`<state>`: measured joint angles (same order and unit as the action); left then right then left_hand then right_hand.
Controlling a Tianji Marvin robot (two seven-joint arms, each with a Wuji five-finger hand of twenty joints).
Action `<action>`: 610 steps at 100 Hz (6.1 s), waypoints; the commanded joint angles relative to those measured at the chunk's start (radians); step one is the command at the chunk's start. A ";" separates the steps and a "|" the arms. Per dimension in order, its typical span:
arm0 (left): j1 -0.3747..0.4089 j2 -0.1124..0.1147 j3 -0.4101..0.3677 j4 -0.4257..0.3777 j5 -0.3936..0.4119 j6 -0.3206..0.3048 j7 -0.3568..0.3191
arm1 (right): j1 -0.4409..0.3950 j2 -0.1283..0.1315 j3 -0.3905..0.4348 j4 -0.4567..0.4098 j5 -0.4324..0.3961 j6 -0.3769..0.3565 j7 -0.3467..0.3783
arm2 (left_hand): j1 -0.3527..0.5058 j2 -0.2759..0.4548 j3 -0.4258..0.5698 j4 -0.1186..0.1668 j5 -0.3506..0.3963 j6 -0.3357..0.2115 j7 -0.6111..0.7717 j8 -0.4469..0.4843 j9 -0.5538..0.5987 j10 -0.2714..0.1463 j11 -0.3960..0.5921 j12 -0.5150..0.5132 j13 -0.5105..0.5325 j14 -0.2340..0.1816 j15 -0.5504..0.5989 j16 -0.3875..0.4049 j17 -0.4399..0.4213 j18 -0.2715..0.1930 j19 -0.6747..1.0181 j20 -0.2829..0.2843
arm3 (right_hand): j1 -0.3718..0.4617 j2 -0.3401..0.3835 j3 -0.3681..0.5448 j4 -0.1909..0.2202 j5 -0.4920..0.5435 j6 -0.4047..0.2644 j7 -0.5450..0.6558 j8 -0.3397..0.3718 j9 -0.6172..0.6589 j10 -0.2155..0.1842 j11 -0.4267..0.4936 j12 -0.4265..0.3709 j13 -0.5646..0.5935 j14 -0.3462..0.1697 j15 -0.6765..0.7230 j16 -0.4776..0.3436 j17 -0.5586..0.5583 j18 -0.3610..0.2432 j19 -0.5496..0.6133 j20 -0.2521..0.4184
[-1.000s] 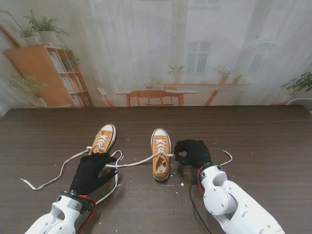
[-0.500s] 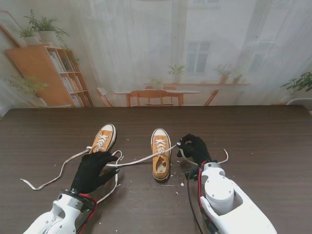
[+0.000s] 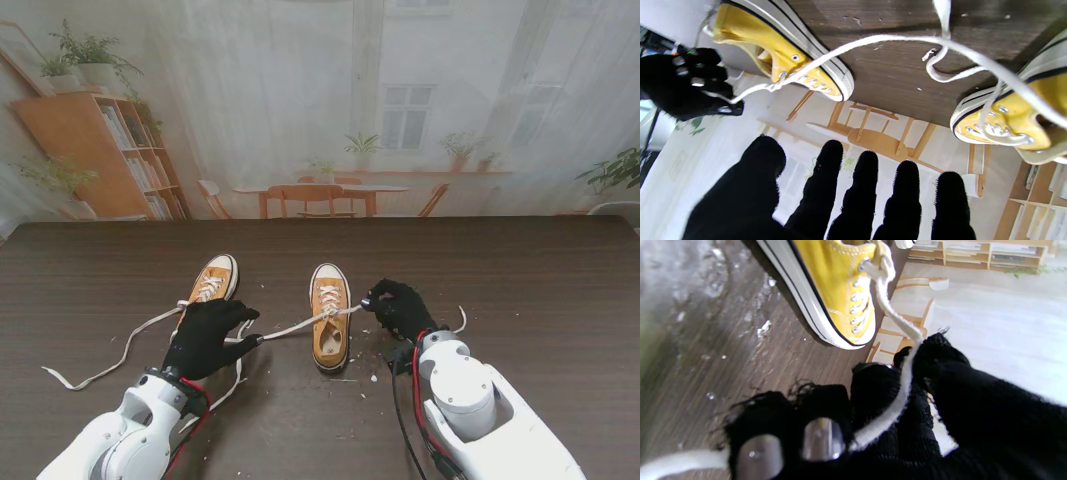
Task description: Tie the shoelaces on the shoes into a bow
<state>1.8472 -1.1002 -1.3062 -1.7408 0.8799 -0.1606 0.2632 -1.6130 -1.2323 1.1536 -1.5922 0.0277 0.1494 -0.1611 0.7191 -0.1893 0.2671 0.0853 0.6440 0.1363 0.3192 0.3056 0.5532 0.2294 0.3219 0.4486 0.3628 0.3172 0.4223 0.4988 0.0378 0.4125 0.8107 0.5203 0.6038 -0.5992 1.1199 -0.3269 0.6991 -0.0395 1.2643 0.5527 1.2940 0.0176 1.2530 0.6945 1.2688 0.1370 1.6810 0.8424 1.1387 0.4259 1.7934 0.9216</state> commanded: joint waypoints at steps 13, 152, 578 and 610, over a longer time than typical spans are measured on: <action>-0.097 0.013 0.093 -0.077 0.015 0.154 -0.182 | -0.010 0.023 0.014 -0.041 -0.014 0.041 0.049 | 0.025 -0.047 -0.056 0.003 -0.057 0.039 -0.078 -0.040 -0.058 -0.016 -0.011 0.005 -0.030 -0.016 0.002 0.021 -0.026 -0.052 0.015 0.028 | -0.025 -0.004 -0.040 0.040 0.017 -0.077 -0.013 -0.029 -0.017 -0.032 0.009 0.022 0.038 -0.041 0.095 0.030 0.053 -0.052 0.301 0.069; -0.555 -0.032 0.604 0.323 -0.017 0.518 -0.139 | -0.037 0.040 0.044 -0.091 -0.001 0.107 0.117 | -0.006 -0.287 0.274 -0.050 0.050 0.042 0.160 0.070 0.045 0.012 0.140 0.084 0.093 -0.027 0.258 0.102 0.139 -0.059 0.338 0.086 | 0.009 0.019 -0.057 0.046 0.019 -0.055 -0.039 -0.034 -0.043 -0.005 -0.019 0.025 0.038 -0.020 0.070 0.016 0.046 -0.037 0.301 0.024; -0.369 -0.080 0.289 0.271 -0.218 0.109 0.135 | 0.086 0.200 -0.114 -0.089 -1.279 0.021 0.338 | 0.272 -0.238 0.234 -0.124 0.139 -0.070 0.259 -0.077 0.812 -0.214 0.979 0.316 0.909 -0.218 1.246 0.062 1.048 -0.269 1.282 0.038 | -0.111 -0.023 0.123 0.190 -0.102 -0.065 -0.655 -0.360 -0.193 -0.117 0.079 0.423 0.048 -0.232 0.021 -0.102 0.041 -0.174 0.197 -0.115; -0.363 -0.062 0.264 0.242 -0.336 0.027 -0.036 | 0.116 0.169 -0.186 0.000 -1.118 0.138 0.158 | 0.193 -0.180 0.315 -0.115 0.194 -0.069 -0.102 -0.170 0.814 -0.204 0.939 0.312 0.909 -0.181 1.213 0.058 1.045 -0.236 1.270 0.012 | -0.126 0.033 0.056 0.143 -0.442 -0.062 -0.600 -0.327 -0.359 -0.079 0.077 0.346 0.046 -0.134 -0.146 -0.239 -0.070 -0.069 0.014 -0.141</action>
<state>1.4914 -1.1694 -1.0480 -1.4930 0.5317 -0.1239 0.2372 -1.4945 -1.0507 0.9690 -1.6094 -1.0804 0.2893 0.0013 0.9483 -0.3942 0.5520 -0.0228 0.7976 0.1372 0.2896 0.1730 1.3045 0.0023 1.2714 0.7760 1.2410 0.1053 1.6307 0.5743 1.0719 0.2382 1.8359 0.5481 0.5041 -0.5869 1.2000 -0.1658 0.3340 -0.1212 0.6548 0.2061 0.9739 -0.0846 1.3176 1.0658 1.2920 -0.0330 1.5593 0.6313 1.0936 0.3215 1.7793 0.7689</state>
